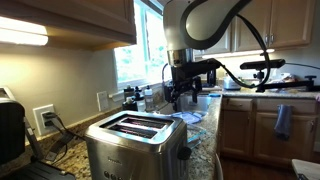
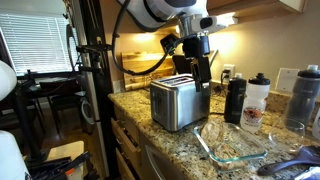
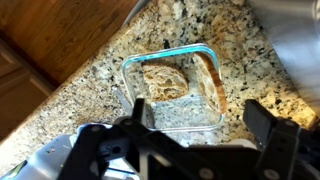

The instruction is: Pick up one slice of bread from the glass bowl and put it in the toaster.

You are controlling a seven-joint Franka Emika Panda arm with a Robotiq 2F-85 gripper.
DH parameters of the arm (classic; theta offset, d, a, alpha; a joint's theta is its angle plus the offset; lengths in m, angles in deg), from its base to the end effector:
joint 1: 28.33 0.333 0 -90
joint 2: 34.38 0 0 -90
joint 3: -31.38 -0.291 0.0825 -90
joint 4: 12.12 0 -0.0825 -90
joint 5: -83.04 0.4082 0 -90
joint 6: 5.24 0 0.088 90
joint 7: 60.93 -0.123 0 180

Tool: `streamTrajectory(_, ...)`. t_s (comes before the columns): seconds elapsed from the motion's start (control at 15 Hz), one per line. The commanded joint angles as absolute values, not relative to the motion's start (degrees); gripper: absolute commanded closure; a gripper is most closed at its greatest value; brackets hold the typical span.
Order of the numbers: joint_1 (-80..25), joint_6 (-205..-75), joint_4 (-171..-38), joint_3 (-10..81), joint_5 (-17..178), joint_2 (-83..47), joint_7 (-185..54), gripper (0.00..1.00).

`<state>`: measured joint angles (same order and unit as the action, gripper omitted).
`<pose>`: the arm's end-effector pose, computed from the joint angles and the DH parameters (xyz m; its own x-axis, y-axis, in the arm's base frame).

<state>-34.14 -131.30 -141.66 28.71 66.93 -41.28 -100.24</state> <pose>0.5298 -0.0423 0.3652 0.8297 -0.5278 0.1817 -0.5545 -0.8166 0.1601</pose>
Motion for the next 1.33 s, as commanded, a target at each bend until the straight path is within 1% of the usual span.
streamTrajectory(0.0, -33.77, -132.93, -140.58, 29.98, 65.68, -39.44, -100.33, 0.0)
streamTrajectory(0.73, -33.26, -136.11, -139.74, 31.57, 66.65, -34.4, -97.84, 0.0)
streamTrajectory(1.27, -33.25, -138.14, -138.94, 32.8, 70.7, -32.19, -89.52, 0.0)
